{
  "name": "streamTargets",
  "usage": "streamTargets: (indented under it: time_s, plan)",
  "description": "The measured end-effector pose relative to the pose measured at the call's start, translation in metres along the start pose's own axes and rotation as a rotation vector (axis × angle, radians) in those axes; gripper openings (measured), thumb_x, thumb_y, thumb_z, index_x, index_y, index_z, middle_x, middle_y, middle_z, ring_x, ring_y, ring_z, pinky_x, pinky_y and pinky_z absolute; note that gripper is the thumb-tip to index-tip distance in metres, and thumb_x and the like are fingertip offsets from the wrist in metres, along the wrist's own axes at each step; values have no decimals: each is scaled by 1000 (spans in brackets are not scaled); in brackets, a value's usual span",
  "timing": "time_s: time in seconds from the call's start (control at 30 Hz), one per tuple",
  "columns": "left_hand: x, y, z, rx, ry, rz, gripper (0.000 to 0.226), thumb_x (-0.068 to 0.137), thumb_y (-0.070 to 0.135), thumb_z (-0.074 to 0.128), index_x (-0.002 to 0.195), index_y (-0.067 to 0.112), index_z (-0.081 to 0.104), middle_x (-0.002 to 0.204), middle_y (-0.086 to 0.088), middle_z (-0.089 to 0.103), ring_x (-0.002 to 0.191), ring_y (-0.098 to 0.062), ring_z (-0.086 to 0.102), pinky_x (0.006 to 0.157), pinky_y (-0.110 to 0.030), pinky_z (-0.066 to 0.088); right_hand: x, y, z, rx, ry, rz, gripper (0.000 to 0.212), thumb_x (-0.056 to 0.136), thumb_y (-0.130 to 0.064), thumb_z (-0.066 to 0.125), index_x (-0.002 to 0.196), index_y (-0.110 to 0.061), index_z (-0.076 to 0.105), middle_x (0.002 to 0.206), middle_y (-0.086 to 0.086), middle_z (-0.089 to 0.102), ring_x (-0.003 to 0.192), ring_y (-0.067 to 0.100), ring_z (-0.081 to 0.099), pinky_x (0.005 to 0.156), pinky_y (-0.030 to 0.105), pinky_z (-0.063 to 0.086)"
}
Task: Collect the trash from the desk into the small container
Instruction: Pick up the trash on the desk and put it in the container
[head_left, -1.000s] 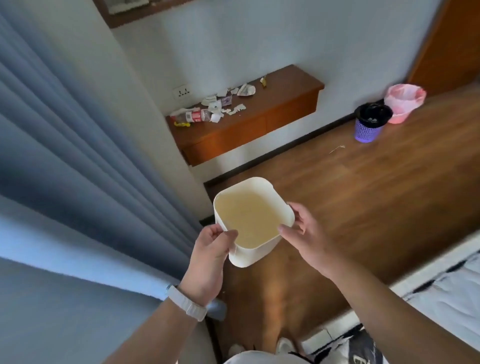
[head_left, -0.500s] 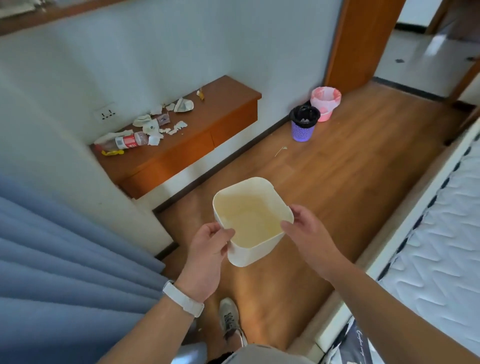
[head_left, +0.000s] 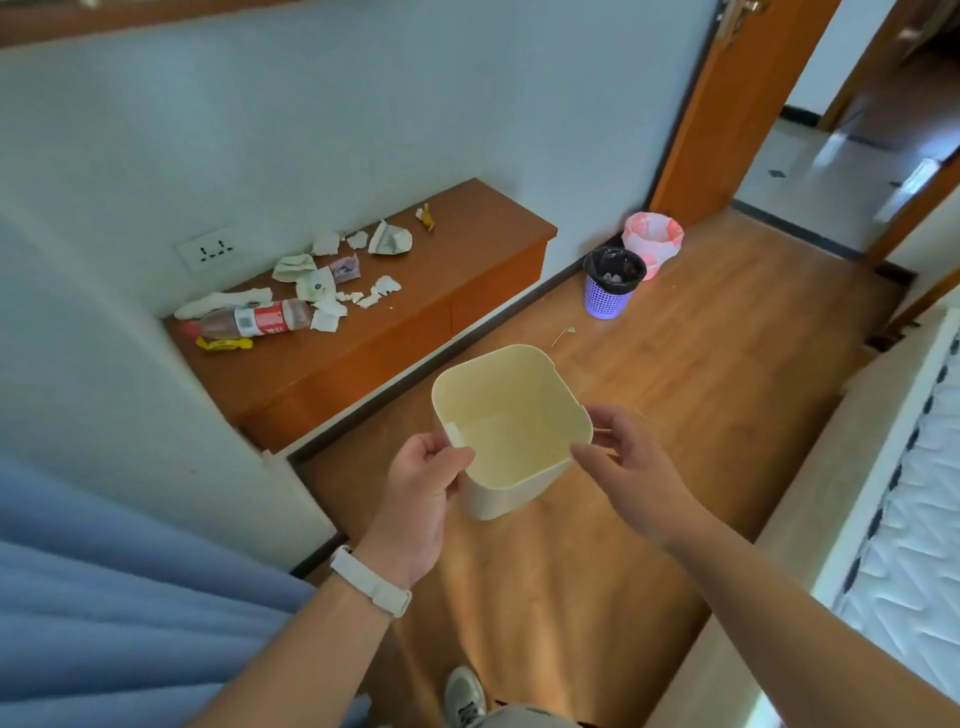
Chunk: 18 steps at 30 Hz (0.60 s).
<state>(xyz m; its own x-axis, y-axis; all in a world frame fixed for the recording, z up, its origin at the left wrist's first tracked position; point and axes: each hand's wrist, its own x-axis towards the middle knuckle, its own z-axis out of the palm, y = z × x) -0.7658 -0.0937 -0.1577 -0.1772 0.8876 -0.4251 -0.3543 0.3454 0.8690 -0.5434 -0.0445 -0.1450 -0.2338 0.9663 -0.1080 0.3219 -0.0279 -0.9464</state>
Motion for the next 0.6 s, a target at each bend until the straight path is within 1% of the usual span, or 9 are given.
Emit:
streamTargets:
  time_s: [0.07, 0.13, 0.2, 0.23, 0.3, 0.37, 0.43, 0.53, 0.6]
  plan:
    - [8, 5, -12, -14, 11, -7, 41, 83, 18, 72, 119, 6, 56, 124, -24, 63, 123, -41, 58, 108, -55, 47, 12, -5, 9, -21, -26, -10, 27, 91, -26, 64, 117, -35, 59, 112, -23, 66, 107, 2, 62, 92, 30, 52]
    - [17, 8, -22, -40, 19, -10, 35, 89, 14, 69, 120, 6, 57, 125, -23, 63, 124, -41, 57, 109, -56, 45, 22, -10, 17, -30, -39, -13, 33, 84, -40, 63, 116, -37, 59, 115, -18, 67, 109, 4, 62, 92, 34, 53]
    - [25, 11, -28, -66, 25, -12, 35, 89, 13, 69, 120, 5, 57, 126, -24, 63, 125, -43, 56, 110, -57, 43, 32, -14, 24, -19, -41, -5, 38, 79, -46, 62, 116, -38, 59, 116, -17, 67, 108, 4, 63, 93, 36, 53]
    - [28, 14, -29, -72, 28, -7, 38, 86, 13, 69, 121, 4, 56, 127, -26, 63, 126, -43, 55, 110, -57, 43, 36, -16, 26, -14, -46, -6, 35, 82, -42, 63, 116, -37, 59, 116, -17, 67, 108, 4, 63, 93, 36, 53]
    - [34, 20, -31, -73, 32, 0, 43, 84, 14, 70, 122, 2, 55, 129, -28, 62, 125, -44, 56, 109, -57, 44, 47, -17, 30, -5, -57, -4, 29, 90, -27, 64, 117, -35, 59, 114, -19, 67, 107, 3, 62, 93, 33, 51]
    - [41, 26, -32, -67, 34, 6, 49, 79, 17, 72, 123, 1, 55, 128, -28, 62, 124, -44, 57, 107, -57, 46, 58, -18, 32, -5, -69, -4, 28, 94, -17, 63, 117, -32, 59, 113, -19, 68, 105, 3, 63, 91, 30, 51]
    - [50, 31, -32, -60, 44, 15, 54, 75, 20, 72, 123, 1, 55, 127, -29, 62, 121, -43, 60, 106, -56, 46, 71, -18, 34, -13, -78, -13, 29, 94, -16, 63, 117, -32, 59, 112, -20, 68, 104, 1, 63, 87, 24, 50]
    - [67, 36, -31, -70, 80, 25, 61, 69, 23, 76, 122, 0, 57, 127, -31, 62, 109, -37, 63, 105, -56, 46, 95, -18, 36, -18, -92, -32, 30, 93, -14, 64, 116, -31, 58, 110, -18, 68, 98, -5, 63, 79, 14, 48]
    - [82, 41, -28, -82, 88, 22, 65, 67, 26, 79, 123, 1, 57, 127, -29, 63, 117, -42, 62, 107, -60, 45, 115, -17, 35, -17, -112, -41, 31, 92, -13, 64, 117, -30, 58, 111, -14, 68, 96, -5, 62, 78, 10, 47]
